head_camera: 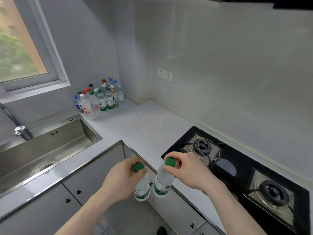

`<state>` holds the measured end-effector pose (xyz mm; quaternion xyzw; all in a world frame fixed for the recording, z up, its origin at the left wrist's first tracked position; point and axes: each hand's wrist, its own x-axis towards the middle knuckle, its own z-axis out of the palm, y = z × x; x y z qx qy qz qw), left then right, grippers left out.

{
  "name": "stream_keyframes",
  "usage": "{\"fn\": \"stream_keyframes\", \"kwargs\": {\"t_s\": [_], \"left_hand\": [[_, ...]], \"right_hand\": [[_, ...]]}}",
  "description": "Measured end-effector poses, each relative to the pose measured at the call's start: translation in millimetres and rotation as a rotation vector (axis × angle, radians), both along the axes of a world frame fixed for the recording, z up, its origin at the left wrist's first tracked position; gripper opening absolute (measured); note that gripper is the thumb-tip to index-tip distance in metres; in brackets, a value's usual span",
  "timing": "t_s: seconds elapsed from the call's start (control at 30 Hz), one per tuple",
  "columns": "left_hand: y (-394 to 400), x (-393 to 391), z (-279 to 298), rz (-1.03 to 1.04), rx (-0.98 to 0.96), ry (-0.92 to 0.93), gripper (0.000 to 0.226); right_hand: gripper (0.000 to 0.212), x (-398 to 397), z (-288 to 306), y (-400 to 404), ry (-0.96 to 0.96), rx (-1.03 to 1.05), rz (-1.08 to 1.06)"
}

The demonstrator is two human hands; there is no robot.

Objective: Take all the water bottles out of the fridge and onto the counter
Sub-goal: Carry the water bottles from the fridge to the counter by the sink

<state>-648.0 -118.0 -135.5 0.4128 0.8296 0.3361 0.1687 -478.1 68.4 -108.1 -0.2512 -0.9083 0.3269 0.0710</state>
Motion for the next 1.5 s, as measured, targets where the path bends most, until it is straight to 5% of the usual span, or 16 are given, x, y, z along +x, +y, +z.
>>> {"fn": "stream_keyframes", "kwargs": {"t_s": [0.97,1.5], "left_hand": [[116.8,-276.4,7.0,0.417,-0.079,0.036,0.008],[133.0,-441.1,-11.3,0.384,-0.111,0.003,0.012]], "right_hand": [[0.022,-343.9,-18.5,174.5,0.014,-0.033,0.318],[0.021,-477.6,-29.7,189.3,-0.056,-0.035,0.277]]}}
